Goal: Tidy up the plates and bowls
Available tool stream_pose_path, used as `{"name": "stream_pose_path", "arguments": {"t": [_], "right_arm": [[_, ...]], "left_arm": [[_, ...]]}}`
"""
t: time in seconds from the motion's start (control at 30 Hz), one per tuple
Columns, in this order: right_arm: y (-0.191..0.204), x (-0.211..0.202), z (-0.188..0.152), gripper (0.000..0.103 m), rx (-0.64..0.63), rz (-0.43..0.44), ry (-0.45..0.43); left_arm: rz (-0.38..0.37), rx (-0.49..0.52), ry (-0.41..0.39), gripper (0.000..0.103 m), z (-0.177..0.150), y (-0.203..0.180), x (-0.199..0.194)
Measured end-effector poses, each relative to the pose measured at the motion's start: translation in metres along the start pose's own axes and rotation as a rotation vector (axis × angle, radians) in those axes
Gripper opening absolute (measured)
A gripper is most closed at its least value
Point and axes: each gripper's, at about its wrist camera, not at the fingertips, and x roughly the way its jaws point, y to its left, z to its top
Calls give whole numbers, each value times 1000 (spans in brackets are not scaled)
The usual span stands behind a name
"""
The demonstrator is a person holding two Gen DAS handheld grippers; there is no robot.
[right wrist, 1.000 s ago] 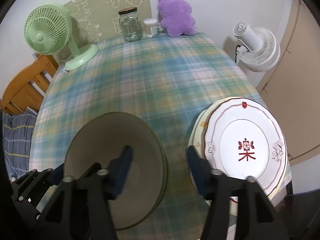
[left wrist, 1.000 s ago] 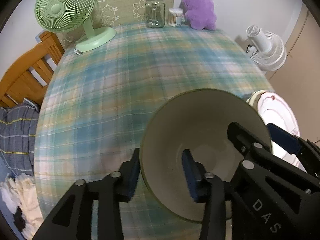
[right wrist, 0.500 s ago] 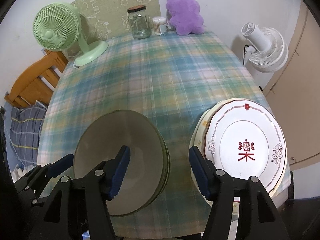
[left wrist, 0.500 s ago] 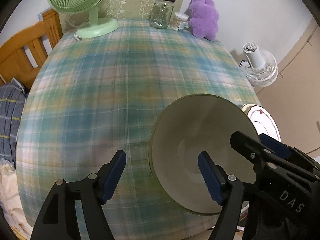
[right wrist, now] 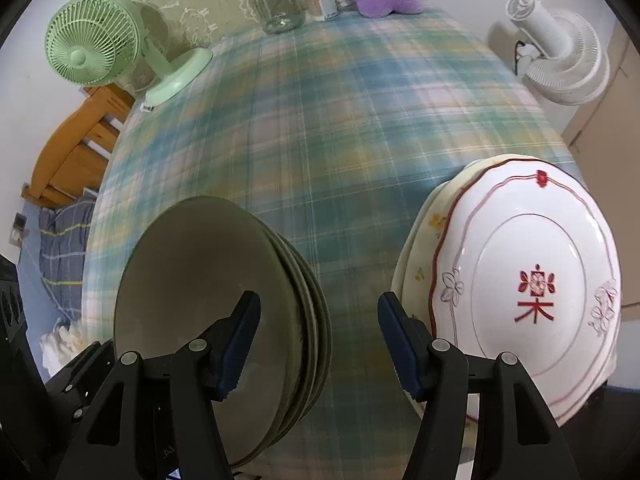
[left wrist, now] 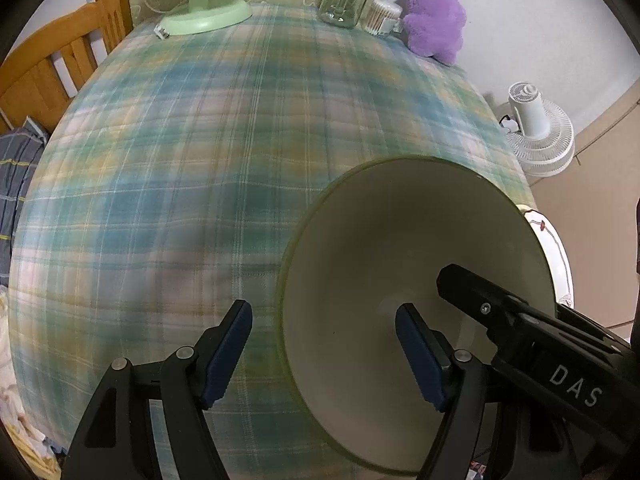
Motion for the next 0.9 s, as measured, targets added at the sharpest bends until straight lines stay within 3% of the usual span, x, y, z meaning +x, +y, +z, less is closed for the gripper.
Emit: {"name": "stream_pose_path", "arguments": {"t": [0.23,0.47,0.57,0.77,0.9], "right_arm": [[1,13,6,64,-34,57,30],[0,24,9,44,-58,155,81],[2,24,10,42,-79,171,94],[-1,24,11,40,-72,191,113],[-2,23,12,40,-71,187,118]], "left_arm": [[48,-34,5,76,-2,1,1],[73,-41,17,75,-1,-4,3],[96,-17,9,76,-1,-7,1],[58,12,8,76,3,-7,5],[32,-24,15,77,3,2,10]]}}
